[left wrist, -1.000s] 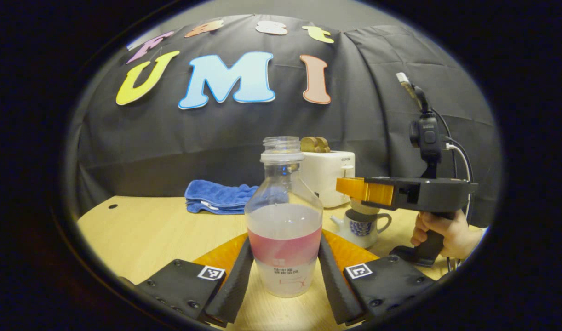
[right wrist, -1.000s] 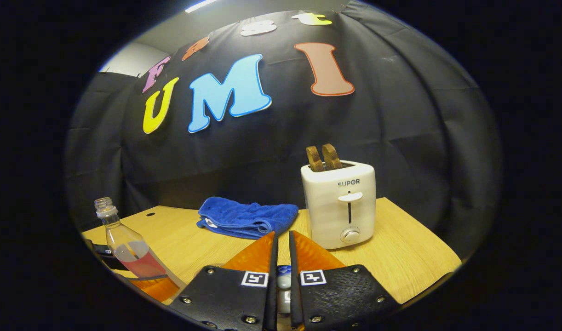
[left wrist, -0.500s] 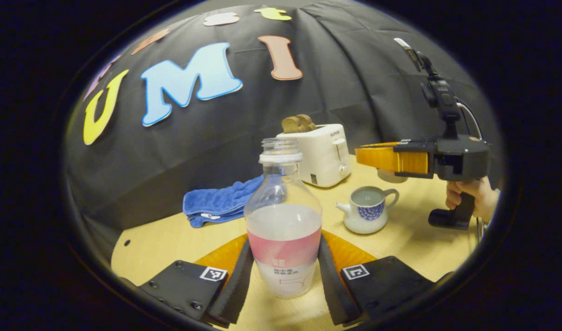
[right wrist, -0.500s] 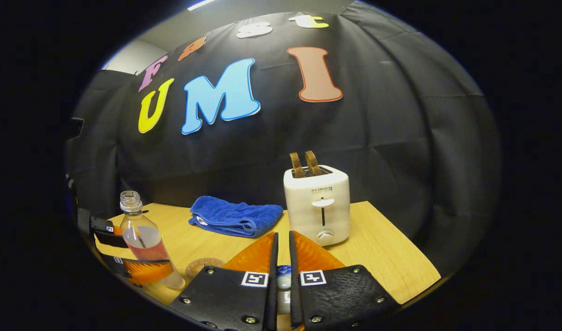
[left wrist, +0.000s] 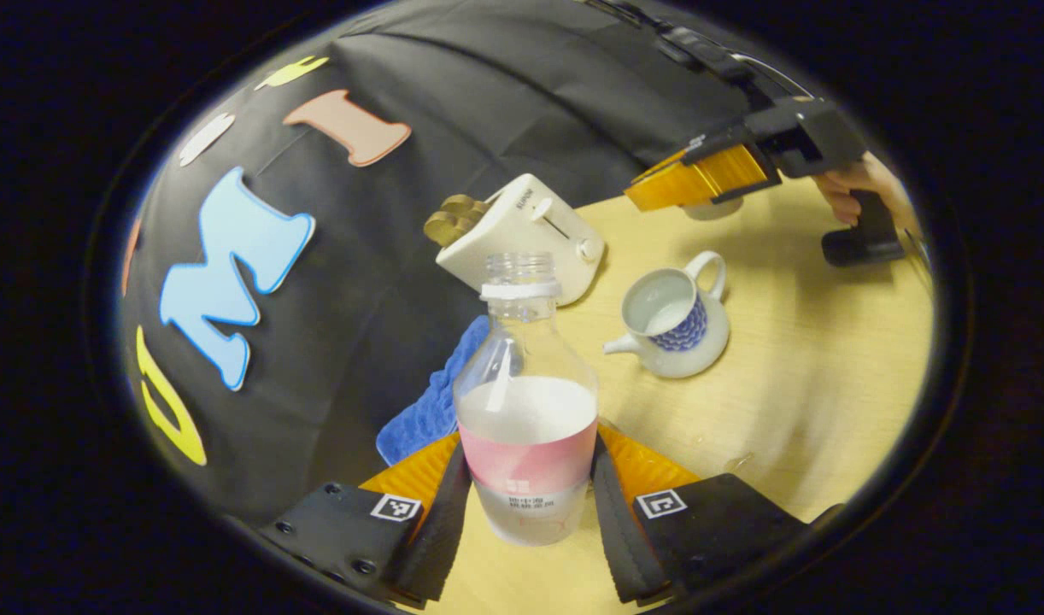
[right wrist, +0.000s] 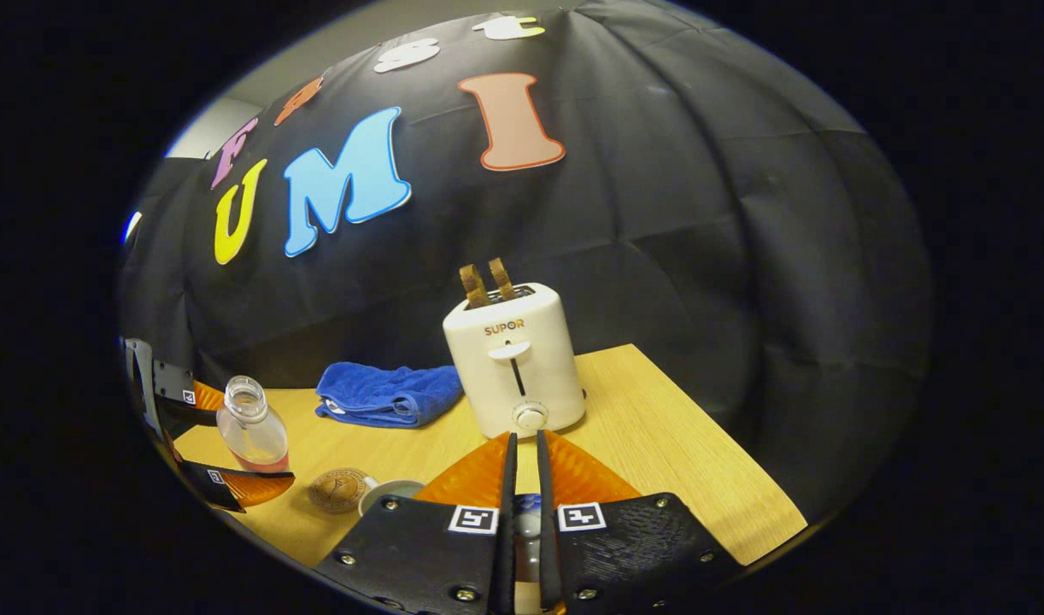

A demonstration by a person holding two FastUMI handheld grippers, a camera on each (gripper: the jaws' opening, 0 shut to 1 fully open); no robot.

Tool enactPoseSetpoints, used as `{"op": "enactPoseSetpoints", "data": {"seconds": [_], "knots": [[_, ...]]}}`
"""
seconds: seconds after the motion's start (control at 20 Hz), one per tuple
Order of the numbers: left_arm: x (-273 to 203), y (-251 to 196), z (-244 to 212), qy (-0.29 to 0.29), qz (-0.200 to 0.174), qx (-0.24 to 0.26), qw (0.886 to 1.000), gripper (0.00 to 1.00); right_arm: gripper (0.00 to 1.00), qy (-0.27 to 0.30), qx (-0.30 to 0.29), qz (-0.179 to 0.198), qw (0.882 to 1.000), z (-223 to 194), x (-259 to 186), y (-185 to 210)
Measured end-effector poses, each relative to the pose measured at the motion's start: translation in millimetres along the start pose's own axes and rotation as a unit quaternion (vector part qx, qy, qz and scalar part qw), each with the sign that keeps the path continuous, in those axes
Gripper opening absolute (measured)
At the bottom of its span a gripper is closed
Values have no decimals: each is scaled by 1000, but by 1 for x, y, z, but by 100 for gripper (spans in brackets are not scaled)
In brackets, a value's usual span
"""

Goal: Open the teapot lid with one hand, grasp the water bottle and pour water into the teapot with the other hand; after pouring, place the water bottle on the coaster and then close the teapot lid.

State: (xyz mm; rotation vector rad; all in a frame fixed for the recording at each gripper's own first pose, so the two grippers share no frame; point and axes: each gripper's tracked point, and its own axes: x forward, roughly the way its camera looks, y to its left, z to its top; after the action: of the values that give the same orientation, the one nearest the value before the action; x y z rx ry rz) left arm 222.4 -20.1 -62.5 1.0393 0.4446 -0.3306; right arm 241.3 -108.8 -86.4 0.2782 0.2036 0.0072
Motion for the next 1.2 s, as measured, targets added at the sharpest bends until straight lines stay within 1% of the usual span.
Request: {"op": "enactPoseSetpoints", "data": {"seconds": [0.1, 0.2, 0.25, 0.4, 0.5, 0.65, 0.85, 1.05, 1.2], "knots": [[1, -2, 5, 10, 0, 44, 999, 82, 11, 3, -12, -12, 1000, -6, 3, -7], [0, -2, 13, 16, 2, 87, 996, 82, 11, 7, -22, -11, 1000, -10, 4, -6], [0, -2, 16, 17, 4, 107, 994, 82, 11, 7, -35, -16, 999, -12, 6, -7], [-3, -5, 25, 25, 1, 171, 985, 82, 11, 14, -73, -34, 997, -19, 9, -13], [-4, -7, 30, 28, 8, 215, 976, 82, 11, 4, -99, -45, 994, -15, 8, -16], [-7, -12, 36, 21, 6, 253, 967, 82, 11, -2, -119, -62, 991, -10, 6, -23], [-12, -14, 31, 28, -7, 295, 955, 82, 11, 2, -98, -81, 992, -7, 5, -41], [0, -5, 28, 42, 17, 343, 938, 82, 11, -9, -86, -86, 993, 3, 1, -44], [5, -2, 32, 48, 27, 395, 917, 82, 11, -14, -92, -83, 992, 6, -1, -41]]}}
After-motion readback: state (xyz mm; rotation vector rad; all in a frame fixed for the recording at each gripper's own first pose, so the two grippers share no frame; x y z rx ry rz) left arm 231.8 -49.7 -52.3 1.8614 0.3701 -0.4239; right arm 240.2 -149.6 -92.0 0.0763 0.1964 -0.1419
